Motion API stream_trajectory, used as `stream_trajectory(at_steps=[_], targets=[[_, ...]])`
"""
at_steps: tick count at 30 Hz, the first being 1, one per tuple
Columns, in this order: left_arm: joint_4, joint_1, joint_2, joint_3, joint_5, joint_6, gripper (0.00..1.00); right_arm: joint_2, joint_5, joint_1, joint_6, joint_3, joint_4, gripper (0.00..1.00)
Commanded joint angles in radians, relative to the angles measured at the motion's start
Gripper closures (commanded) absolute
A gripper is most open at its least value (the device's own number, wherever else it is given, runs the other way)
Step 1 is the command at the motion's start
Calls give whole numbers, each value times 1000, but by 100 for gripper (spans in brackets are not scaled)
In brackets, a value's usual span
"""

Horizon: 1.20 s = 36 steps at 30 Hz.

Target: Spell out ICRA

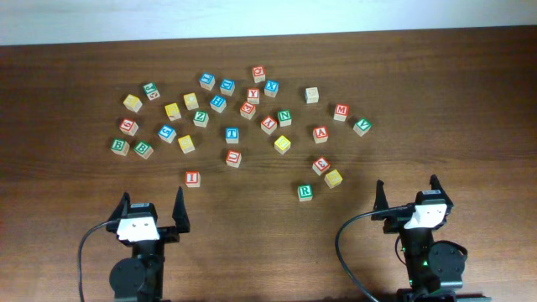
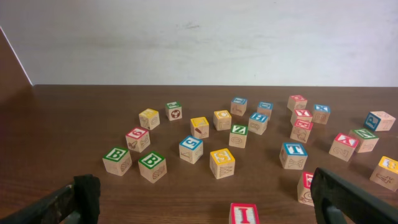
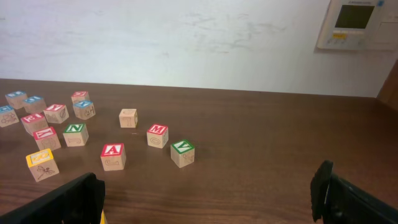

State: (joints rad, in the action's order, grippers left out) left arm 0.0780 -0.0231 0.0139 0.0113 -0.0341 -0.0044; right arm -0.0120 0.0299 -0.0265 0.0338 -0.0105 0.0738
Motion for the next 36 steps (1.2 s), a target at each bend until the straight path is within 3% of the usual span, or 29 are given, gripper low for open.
stream_trajectory(at_steps=[1,36], targets=[[5,-6,-5,-2,4,-14,1,3,3,-7,3,5,5,2],[-2,-6,-5,-2,-6,-14,1,3,3,-7,3,5,5,2]])
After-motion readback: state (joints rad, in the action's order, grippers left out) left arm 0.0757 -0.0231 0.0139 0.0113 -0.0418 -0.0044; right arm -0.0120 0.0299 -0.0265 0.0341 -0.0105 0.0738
